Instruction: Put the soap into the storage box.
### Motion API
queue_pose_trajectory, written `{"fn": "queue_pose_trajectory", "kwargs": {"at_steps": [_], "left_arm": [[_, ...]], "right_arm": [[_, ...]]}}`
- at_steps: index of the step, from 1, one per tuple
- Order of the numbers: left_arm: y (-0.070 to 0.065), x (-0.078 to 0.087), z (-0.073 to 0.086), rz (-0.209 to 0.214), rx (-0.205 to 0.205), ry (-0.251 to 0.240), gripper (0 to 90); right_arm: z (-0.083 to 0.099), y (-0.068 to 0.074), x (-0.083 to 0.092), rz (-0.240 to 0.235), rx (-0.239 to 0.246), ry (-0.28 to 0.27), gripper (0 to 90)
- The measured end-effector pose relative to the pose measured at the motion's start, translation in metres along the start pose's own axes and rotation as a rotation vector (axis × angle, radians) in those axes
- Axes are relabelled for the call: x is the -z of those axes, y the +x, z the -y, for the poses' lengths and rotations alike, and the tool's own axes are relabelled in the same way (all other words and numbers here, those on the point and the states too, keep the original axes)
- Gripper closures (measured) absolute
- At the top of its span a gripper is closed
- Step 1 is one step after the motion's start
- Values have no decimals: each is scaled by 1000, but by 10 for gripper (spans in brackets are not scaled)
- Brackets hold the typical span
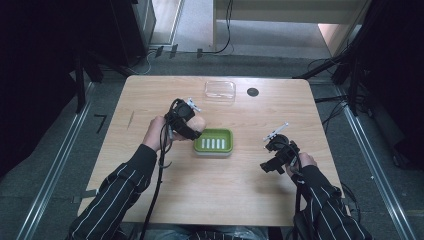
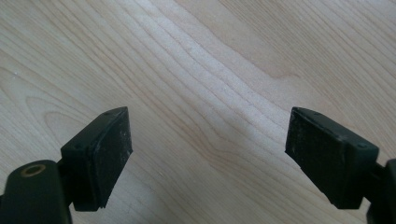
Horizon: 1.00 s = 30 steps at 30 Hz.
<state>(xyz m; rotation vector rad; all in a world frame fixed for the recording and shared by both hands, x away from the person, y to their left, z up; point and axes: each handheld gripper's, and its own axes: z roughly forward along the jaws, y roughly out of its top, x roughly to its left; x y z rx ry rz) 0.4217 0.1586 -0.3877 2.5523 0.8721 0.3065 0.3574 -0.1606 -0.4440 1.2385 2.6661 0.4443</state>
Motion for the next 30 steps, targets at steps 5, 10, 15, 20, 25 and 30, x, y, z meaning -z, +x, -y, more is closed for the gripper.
{"fn": "queue_pose_trajectory", "kwargs": {"at_steps": [5,10,15,20,25,30], "left_arm": [[-1,-2,-3,8,-9,-8,335],[-2,-3,-4,8,-7,-17,335],[-3,-7,-7,11,-12,-13,335],[-3,-11,-9,11,-21,-12,335],[-5,-14,-11,11,-25,-14,335],[-6,-16,-13,9,-31,-18,335]], "right_arm": [[0,0,0,-1,-2,4,154],[0,0,0,-2,-1,4,154],[0,0,0,-2,-1,1,154],[0,0,0,-2,-2,4,154],[0,0,0,-4,-5,5,154],[0,0,0,-1,-4,4,154]]}}
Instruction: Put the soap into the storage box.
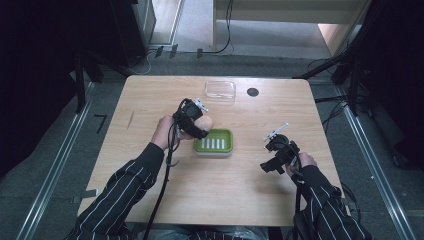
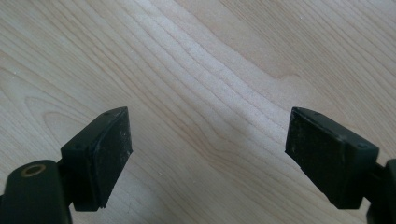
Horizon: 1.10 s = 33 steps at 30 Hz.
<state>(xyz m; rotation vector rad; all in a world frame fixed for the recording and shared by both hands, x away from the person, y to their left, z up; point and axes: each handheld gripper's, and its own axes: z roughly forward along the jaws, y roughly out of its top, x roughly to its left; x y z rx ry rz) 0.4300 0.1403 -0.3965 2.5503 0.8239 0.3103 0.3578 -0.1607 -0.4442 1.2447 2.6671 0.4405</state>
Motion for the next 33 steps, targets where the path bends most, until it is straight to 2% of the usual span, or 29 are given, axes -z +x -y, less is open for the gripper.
{"fn": "queue_pose_trajectory", "kwargs": {"at_steps": [16,33], "left_arm": [[-3,-1,-2,13,-10,-36,336],[-12,-18,-8,47,-78,-39,335]], "right_arm": [[0,1,1,2,1,1,154],[0,0,0,1,-2,-2,153]]}}
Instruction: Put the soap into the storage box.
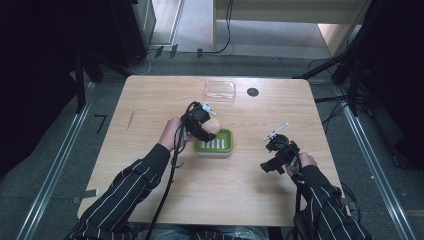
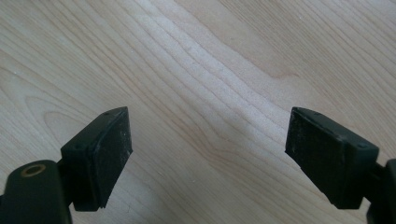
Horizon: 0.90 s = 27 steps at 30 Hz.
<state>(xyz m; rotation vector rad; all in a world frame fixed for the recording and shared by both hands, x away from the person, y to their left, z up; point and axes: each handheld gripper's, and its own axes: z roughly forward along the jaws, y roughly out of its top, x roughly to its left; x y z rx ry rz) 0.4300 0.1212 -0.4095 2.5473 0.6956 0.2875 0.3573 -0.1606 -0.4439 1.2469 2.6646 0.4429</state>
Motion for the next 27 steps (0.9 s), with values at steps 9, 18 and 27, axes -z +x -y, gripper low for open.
{"fn": "queue_pose_trajectory", "kwargs": {"at_steps": [9,18,27], "left_arm": [[-2,-8,-1,5,-17,7,335],[-6,-18,0,20,-34,13,335],[-10,-27,-1,28,-50,39,335]], "right_arm": [[0,0,0,0,2,1,154],[0,0,0,-1,5,2,154],[0,0,0,0,3,0,154]]}}
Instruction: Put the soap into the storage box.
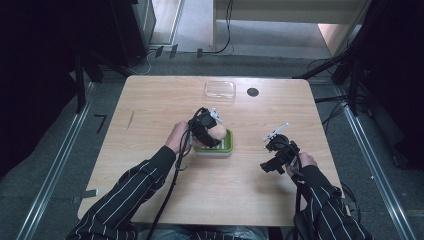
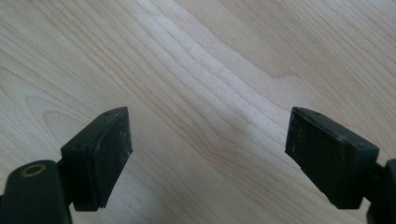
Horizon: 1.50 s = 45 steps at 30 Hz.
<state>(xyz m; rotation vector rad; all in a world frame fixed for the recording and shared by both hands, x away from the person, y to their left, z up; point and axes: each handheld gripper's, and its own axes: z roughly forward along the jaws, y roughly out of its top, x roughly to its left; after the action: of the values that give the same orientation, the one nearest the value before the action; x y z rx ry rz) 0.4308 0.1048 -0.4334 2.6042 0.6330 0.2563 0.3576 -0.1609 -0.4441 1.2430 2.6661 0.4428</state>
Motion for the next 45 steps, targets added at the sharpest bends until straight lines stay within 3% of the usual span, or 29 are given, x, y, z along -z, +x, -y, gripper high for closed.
{"fn": "queue_pose_trajectory", "kwargs": {"at_steps": [14,32,45], "left_arm": [[2,-10,3,5,1,34,334],[1,-13,8,13,-3,64,333],[-2,-17,1,31,21,77,326]], "right_arm": [[-2,-3,-3,-11,4,5,154],[0,5,3,-6,16,-3,154],[11,1,7,3,-2,-9,154]]}}
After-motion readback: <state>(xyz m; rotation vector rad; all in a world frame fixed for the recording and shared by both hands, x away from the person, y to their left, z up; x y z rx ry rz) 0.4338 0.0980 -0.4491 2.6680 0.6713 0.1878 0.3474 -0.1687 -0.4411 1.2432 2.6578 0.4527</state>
